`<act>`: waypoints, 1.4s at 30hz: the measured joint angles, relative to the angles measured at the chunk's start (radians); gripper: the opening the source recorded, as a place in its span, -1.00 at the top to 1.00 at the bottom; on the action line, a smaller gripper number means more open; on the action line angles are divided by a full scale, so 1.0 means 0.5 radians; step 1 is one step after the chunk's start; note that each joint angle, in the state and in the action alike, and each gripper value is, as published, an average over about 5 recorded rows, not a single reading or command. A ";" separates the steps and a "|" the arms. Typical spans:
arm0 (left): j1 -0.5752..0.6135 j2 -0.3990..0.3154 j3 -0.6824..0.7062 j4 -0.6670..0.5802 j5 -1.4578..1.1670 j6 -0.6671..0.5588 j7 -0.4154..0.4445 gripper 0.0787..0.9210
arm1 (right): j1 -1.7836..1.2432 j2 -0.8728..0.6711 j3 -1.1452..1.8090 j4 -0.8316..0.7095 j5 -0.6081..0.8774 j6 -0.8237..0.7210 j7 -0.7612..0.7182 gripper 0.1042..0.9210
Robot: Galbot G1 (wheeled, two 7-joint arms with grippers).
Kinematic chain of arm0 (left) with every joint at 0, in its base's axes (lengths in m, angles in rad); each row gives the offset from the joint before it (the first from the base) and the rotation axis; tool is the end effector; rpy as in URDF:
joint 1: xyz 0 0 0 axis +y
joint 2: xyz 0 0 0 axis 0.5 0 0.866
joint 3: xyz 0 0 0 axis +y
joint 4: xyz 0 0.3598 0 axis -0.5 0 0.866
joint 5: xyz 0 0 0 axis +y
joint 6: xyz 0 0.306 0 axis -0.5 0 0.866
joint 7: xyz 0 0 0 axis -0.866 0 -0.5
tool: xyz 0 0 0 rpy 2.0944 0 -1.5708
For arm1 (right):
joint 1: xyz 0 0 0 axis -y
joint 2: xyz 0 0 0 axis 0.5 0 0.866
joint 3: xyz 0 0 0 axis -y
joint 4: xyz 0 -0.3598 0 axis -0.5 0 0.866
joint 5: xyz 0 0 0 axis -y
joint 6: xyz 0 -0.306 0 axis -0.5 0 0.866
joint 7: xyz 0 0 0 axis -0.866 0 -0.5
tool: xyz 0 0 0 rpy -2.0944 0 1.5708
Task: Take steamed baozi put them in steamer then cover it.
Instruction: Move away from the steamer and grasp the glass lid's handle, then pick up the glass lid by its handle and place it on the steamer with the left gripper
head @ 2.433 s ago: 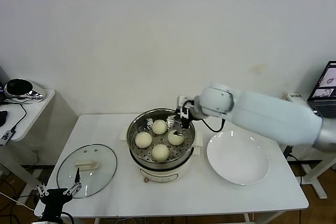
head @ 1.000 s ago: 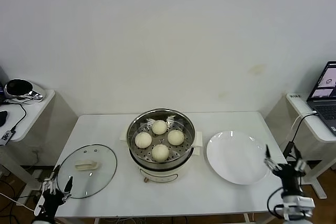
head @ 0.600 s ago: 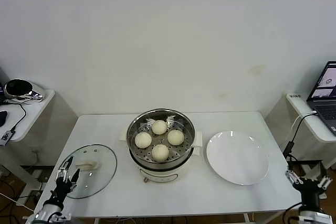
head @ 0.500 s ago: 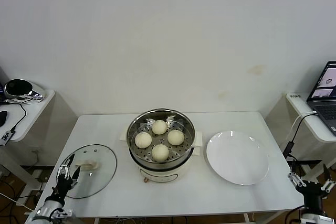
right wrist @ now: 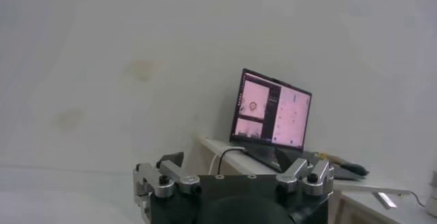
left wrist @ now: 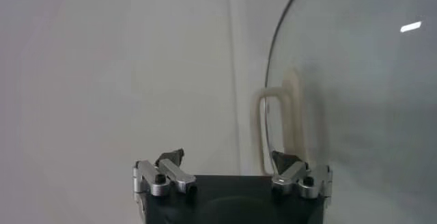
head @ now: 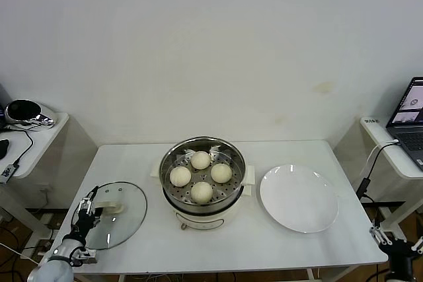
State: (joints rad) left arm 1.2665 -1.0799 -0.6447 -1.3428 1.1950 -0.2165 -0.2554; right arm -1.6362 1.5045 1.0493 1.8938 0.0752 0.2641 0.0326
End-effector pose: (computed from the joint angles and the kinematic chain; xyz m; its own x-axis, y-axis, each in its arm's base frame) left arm 0.2102 0.2340 -0.4170 -0.9912 0.0248 0.1304 0.1280 -0.0798 0.9886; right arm 0.0685 -0.1627 -0.3493 -0.8997 0.4257 -0.0966 0.4358 0.8639 -0.2526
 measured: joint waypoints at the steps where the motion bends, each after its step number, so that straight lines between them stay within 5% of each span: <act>1: -0.010 -0.001 0.003 0.004 0.002 0.000 0.001 -0.77 | -0.001 0.002 0.000 -0.002 -0.003 0.002 0.001 -0.76; 6: -0.040 -0.004 0.014 0.029 0.012 -0.004 0.017 -0.64 | -0.006 0.003 -0.001 -0.014 -0.013 0.010 0.003 -0.76; 28: -0.022 -0.015 -0.008 0.035 -0.063 -0.046 -0.008 0.81 | -0.019 -0.036 0.000 -0.018 -0.020 0.018 -0.015 -0.76; 42: 0.278 0.106 -0.180 -0.518 -0.293 0.170 0.100 0.84 | -0.021 -0.045 -0.067 0.002 -0.053 0.022 -0.042 -0.76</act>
State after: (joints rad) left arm 1.4054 -1.0269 -0.7346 -1.6017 1.0484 -0.1313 -0.2056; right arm -1.6468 1.4820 1.0160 1.8949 0.0486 0.2750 0.0115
